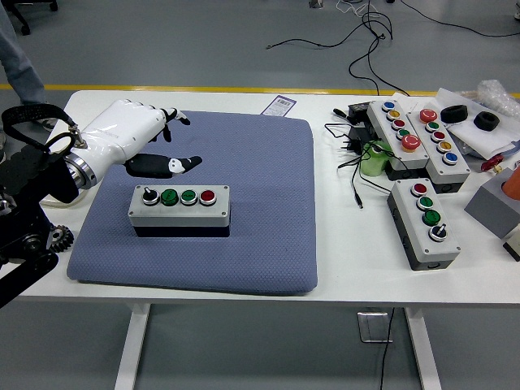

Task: Pick up the button,place it on the desk,press the button,press the button

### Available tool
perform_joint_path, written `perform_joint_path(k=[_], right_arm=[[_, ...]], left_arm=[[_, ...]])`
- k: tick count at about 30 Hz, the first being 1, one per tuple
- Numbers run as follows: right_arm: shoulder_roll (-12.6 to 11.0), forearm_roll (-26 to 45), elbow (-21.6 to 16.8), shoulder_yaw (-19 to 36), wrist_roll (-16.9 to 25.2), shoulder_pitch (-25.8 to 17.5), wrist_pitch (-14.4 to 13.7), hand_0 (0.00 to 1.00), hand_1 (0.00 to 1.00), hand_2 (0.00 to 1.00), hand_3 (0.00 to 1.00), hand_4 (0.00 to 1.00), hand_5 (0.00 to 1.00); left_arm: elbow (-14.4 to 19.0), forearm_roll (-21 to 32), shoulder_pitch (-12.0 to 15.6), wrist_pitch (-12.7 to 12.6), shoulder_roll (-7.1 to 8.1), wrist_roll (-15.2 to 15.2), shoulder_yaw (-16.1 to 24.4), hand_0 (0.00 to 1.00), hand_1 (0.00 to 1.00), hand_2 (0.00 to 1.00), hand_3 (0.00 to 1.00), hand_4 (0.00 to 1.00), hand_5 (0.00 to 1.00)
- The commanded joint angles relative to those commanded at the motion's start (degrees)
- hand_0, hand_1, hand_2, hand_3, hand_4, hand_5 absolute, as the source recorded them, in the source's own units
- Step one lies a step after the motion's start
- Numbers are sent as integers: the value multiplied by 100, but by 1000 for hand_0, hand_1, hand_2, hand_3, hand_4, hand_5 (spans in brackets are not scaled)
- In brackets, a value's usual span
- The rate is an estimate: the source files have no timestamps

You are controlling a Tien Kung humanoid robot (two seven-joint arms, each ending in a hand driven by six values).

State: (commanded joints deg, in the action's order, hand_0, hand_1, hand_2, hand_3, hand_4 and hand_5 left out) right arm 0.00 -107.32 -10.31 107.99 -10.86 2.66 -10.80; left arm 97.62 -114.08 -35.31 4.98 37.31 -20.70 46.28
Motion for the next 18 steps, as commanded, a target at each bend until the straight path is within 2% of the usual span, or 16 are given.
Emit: perform_joint_path(k=[1,5,8,11,18], right_arm=[[0,-5,0,1,-3,-3,0,535,659,707,626,304,152],[0,-17,0,5,-7,-13,2,535,659,707,626,304,152],[0,-11,0,2,-5,-18,2,535,660,707,626,304,152],[0,-8,0,-2,-5,-21,4,535,660,707,626,304,152],[0,41,0,-43,2,-14,3,535,658,707,626,304,152]], left_arm=[[81,56,37,68,12,-71,7,2,2,2,622,673,998],[260,245,141,336,48,-248,-17,2,2,2,622,673,998],[282,323,194,499,49,-317,-90,2,2,2,644,665,998],[246,236,182,764,-15,-433,-158,2,2,2,644,665,998],[73,386,79,742,-142,-458,-370,2,2,2,657,666,998]])
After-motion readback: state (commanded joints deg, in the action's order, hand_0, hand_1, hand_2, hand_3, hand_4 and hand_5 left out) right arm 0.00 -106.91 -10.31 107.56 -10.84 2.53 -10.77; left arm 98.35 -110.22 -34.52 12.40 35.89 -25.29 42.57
